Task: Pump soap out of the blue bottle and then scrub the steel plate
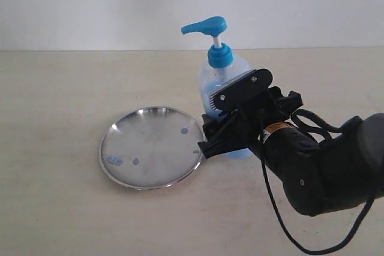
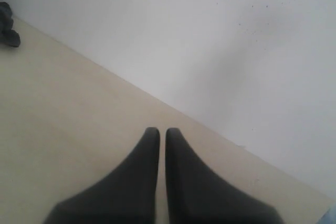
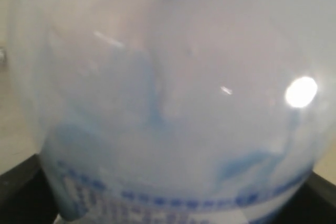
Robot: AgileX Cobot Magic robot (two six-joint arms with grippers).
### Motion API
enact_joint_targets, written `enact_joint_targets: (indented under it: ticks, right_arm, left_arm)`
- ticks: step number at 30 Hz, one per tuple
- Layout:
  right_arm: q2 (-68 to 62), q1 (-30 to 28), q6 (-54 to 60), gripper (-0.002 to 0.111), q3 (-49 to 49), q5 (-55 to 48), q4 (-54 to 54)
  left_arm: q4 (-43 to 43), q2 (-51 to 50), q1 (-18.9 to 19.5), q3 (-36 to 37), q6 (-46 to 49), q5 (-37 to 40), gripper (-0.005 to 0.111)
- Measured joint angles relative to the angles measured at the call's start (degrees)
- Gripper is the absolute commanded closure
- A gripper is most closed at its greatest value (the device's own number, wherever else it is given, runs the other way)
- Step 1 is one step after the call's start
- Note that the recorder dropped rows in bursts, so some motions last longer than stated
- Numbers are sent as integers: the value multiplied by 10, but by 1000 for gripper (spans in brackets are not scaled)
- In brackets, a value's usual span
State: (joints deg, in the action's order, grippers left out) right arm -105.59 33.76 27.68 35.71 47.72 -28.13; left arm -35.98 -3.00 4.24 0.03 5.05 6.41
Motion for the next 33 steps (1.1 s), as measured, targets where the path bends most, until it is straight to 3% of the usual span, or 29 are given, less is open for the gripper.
enact_joint_targets:
  ticks: [10, 22, 26, 33]
  right_arm:
    - [-49, 0, -44, 108, 3, 77, -1]
    - [-57, 0, -47, 108, 3, 92, 8]
    - [-57, 0, -27, 108, 5, 89, 23]
    - [-57, 0, -22, 108, 7, 86, 29]
  left_arm:
    - [0, -46, 0, -5, 0, -7, 103]
    - [0, -206, -5, -102, 76, -20, 103]
    - [0, -280, -32, -149, 118, -20, 103]
    - [0, -421, -119, -274, 239, -20, 103]
